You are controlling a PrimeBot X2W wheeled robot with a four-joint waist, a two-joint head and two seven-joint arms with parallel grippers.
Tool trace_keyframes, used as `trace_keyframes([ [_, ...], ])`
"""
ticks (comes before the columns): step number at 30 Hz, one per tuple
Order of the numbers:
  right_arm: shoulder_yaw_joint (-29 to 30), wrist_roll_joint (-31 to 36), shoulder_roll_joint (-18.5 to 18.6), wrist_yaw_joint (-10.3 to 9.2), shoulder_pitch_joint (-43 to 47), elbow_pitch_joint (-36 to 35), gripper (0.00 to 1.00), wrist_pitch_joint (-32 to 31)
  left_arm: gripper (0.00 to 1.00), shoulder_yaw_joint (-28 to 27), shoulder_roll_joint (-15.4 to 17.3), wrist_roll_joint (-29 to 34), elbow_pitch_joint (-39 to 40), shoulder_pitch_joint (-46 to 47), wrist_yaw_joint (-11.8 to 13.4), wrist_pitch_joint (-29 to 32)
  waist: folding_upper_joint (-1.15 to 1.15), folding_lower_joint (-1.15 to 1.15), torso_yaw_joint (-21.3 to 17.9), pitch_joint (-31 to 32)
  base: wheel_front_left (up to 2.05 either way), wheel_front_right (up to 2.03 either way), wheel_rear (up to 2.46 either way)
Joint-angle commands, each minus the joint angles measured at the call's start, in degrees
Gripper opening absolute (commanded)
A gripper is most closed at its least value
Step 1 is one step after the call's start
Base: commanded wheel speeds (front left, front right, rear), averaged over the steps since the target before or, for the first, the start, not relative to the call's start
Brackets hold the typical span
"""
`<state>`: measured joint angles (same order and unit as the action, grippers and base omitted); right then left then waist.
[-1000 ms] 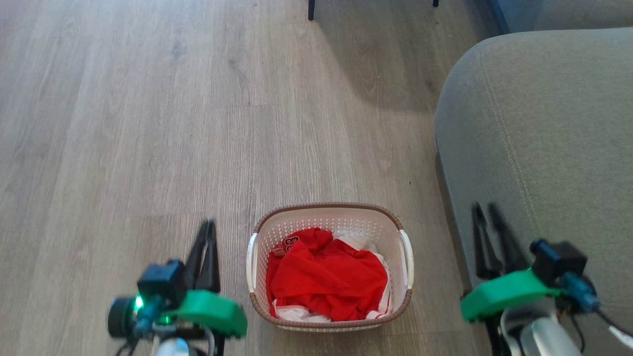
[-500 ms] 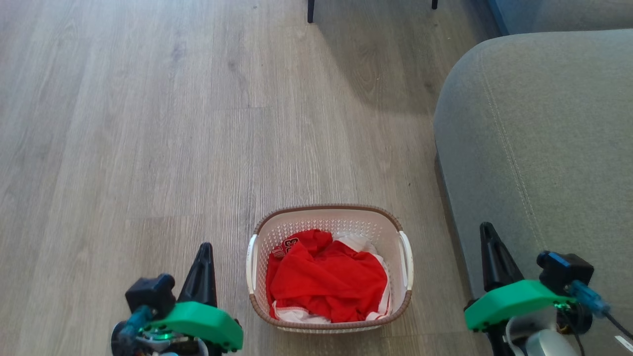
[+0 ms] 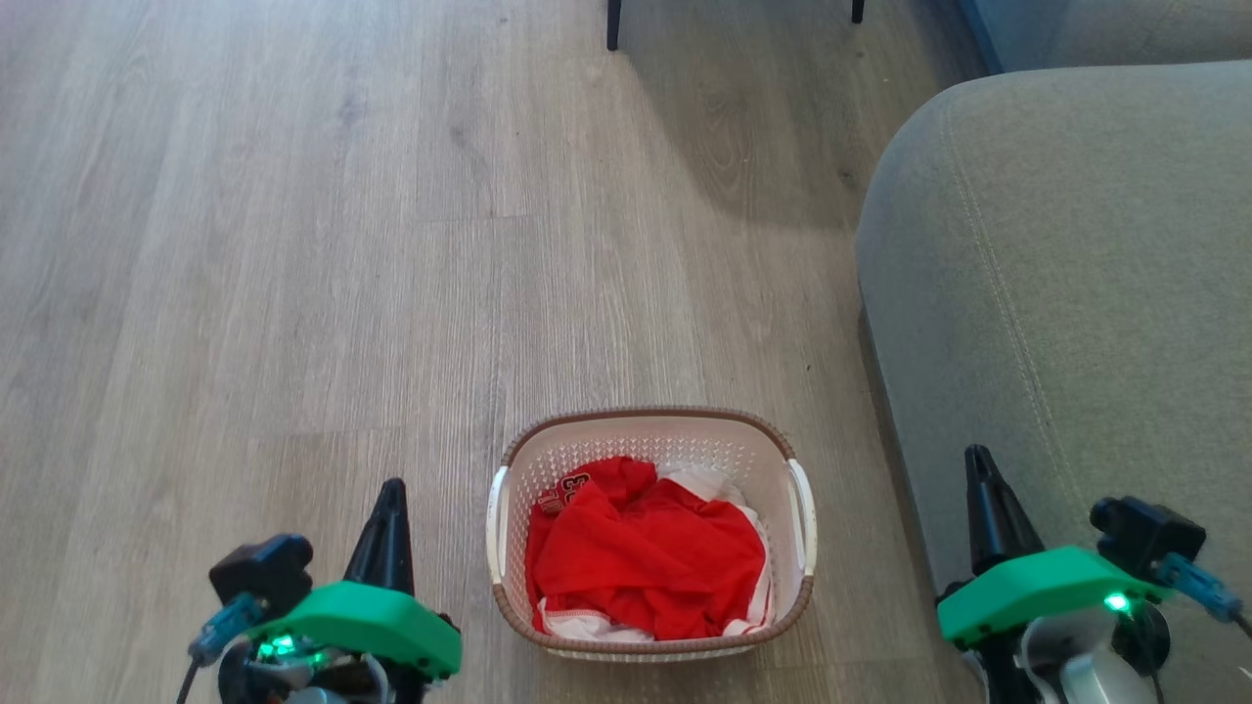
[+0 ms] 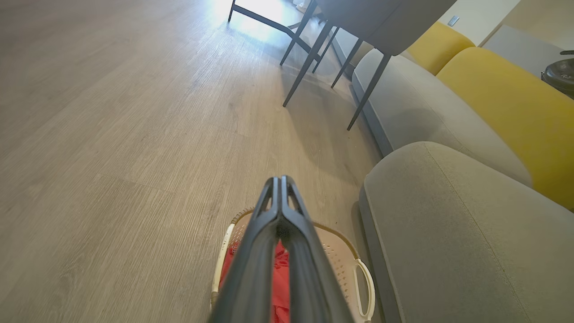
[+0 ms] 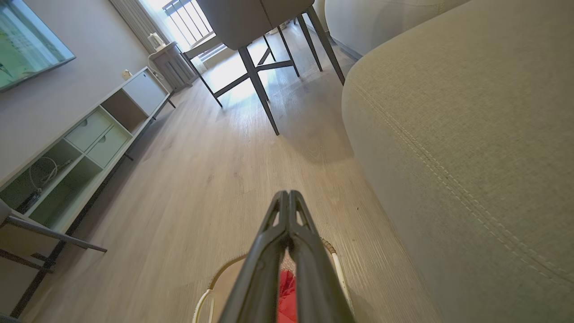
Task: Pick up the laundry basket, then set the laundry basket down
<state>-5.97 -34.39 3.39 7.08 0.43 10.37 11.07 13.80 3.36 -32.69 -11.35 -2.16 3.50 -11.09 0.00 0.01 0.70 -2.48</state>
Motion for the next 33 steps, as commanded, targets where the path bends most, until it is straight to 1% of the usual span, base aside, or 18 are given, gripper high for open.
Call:
trace_keyframes([
  [1, 0.19, -1.36, 0.79, 0.10, -2.48, -1.44, 0.00, -0.38, 0.00, -1.42, 0.73, -1.27, 1.57, 2.74, -0.27, 0.13, 0.00, 0.00, 0.00, 0.02, 0.00, 0.00, 0.00],
  [33, 3.13, -21.22, 1.21, 0.20, -3.76, 0.18, 0.00, -5.18, 0.00, -6.42, 1.28, -21.85, 0.32, 4.49, -3.86, 4.89, 0.00, 0.00, -0.24, 0.78, 0.00, 0.00, 0.00],
])
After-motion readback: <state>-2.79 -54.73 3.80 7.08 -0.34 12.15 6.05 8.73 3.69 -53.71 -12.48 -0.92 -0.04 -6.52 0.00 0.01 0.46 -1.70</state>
